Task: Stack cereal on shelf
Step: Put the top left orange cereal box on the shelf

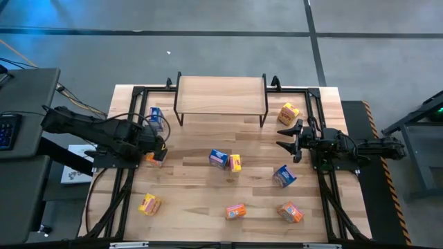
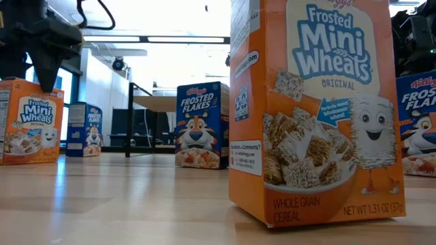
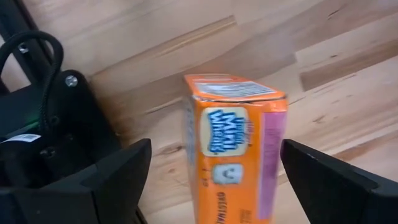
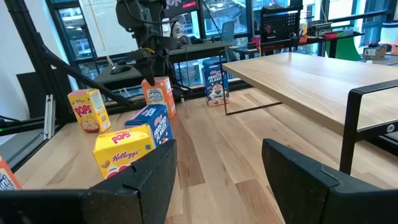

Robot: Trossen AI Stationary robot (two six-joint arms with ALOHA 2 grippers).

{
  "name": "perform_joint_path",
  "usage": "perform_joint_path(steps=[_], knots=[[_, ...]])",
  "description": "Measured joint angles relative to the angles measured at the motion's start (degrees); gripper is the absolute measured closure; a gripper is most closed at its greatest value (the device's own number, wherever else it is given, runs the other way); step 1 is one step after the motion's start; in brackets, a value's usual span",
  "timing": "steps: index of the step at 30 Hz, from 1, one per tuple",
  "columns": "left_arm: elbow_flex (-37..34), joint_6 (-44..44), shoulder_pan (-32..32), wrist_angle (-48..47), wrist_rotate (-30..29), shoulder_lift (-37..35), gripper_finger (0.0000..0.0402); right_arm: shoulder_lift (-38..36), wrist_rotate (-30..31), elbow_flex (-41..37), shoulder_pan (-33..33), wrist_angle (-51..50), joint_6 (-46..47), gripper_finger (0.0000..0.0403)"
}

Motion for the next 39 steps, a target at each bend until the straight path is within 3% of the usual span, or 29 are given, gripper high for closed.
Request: perform_joint_path(steps=[8,21,39], knots=[[-1.20,0.59,0.00,0.54,0.27,0.00,0.0064,0.02,0.01,-0.01,-0.01,0.00,0.00,0.0173],[-1.20,2.07,0.00,1.87,0.42,0.00,0.0160,0.02,0.01,-0.01,-0.02,0.00,-0.01,0.0173],[-1.18,3.92,0.02,2.25,0.77,0.00,0.0206,0.02,0.02,-0.02,-0.02,0.00,-0.01,0.0173]])
